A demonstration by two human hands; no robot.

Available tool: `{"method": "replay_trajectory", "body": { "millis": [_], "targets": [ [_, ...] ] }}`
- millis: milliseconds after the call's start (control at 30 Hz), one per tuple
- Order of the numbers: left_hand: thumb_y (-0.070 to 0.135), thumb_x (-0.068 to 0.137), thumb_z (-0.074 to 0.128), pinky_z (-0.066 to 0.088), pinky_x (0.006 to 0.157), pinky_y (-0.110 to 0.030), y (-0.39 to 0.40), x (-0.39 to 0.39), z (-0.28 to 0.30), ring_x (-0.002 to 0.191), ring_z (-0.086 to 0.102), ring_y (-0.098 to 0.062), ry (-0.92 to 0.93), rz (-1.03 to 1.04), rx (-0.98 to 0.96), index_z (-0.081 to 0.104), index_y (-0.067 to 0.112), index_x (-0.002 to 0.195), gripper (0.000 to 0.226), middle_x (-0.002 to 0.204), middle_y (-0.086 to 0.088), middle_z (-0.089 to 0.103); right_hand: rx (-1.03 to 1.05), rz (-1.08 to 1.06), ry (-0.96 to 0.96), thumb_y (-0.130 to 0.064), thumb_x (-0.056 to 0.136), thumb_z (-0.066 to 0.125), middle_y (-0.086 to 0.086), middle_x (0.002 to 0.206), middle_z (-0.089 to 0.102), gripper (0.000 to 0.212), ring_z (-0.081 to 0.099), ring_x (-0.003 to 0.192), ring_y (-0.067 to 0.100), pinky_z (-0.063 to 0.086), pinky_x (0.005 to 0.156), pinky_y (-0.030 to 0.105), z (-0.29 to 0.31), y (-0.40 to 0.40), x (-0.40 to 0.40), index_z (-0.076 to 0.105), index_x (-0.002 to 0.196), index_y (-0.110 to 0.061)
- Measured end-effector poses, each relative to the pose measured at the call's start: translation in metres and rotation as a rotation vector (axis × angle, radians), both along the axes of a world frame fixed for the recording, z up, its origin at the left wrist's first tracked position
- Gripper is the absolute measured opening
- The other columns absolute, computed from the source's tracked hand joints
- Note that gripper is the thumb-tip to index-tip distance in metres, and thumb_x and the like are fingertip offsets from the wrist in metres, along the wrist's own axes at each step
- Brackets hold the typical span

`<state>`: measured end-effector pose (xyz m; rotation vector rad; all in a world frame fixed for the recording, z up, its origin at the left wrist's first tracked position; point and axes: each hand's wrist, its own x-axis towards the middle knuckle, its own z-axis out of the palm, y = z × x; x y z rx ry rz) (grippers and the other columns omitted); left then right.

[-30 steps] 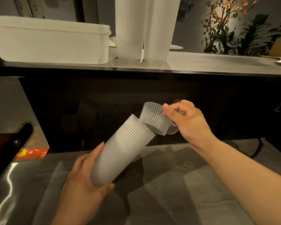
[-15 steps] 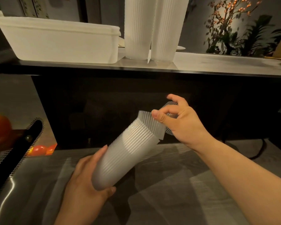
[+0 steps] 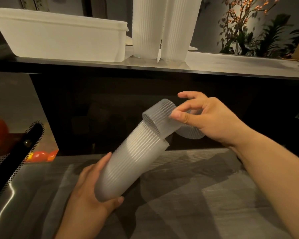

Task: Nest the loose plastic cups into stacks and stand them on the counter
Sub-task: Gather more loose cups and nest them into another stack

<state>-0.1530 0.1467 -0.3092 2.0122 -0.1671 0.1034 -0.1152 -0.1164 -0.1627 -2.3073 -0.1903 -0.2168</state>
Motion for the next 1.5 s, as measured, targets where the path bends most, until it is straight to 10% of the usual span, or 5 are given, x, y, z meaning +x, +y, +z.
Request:
{"method": "replay_trajectory", "body": {
  "millis": [300, 533, 667, 967, 1500],
  "targets": [
    [0.008, 0.057, 0.092, 0.034, 0.077, -0.017, 0.002, 0.003, -0.001, 0.101, 0.030, 0.034, -0.024, 0.003, 0.016, 0.030, 0.072, 0.124, 0.111, 0.112, 0.051, 0.030, -0.293, 0.169, 0.127, -0.046, 0.082, 0.066, -0.018, 0.147, 0.032, 0.009, 0.030, 0.130, -0.002, 0.032, 0.103, 0.030, -0.001, -0.005, 0.006, 0.073, 0.086, -0.041],
    [0.007, 0.056, 0.092, 0.033, 0.085, -0.023, -0.001, 0.005, -0.005, 0.093, 0.037, 0.024, -0.035, 0.039, -0.013, 0.030, 0.070, 0.126, 0.113, 0.114, 0.029, 0.038, -0.395, 0.249, 0.234, -0.064, 0.080, 0.055, -0.020, 0.147, 0.031, 0.023, 0.035, 0.126, -0.001, 0.033, 0.111, 0.039, -0.023, 0.009, 0.015, 0.065, 0.099, -0.053],
    [0.005, 0.058, 0.091, 0.034, 0.088, -0.027, 0.005, 0.008, -0.005, 0.102, 0.037, 0.010, -0.019, 0.046, -0.026, 0.030, 0.073, 0.123, 0.112, 0.114, 0.043, 0.037, -0.229, 0.113, 0.286, -0.057, 0.060, 0.080, -0.021, 0.134, 0.040, 0.068, 0.040, 0.121, 0.000, 0.034, 0.098, 0.021, -0.028, -0.006, 0.014, 0.055, 0.124, -0.054],
    [0.005, 0.055, 0.092, 0.033, 0.086, -0.024, 0.008, 0.013, -0.006, 0.103, 0.037, 0.026, 0.008, 0.008, 0.036, 0.031, 0.080, 0.116, 0.114, 0.114, 0.052, 0.032, 0.842, -0.108, 0.303, -0.039, 0.096, 0.052, 0.009, 0.109, 0.073, 0.030, 0.066, 0.103, 0.029, 0.058, 0.079, 0.044, -0.030, -0.027, 0.022, 0.070, 0.099, -0.015],
    [0.005, 0.057, 0.091, 0.037, 0.080, -0.012, -0.002, 0.014, -0.015, 0.108, 0.036, 0.028, -0.056, -0.069, 0.037, 0.038, 0.070, 0.124, 0.107, 0.122, 0.047, 0.034, 0.679, -0.051, 0.434, -0.030, 0.096, 0.057, 0.009, 0.103, 0.075, 0.028, 0.073, 0.095, 0.021, 0.059, 0.085, 0.038, -0.030, 0.018, 0.045, 0.072, 0.097, -0.006]
  ]
}}
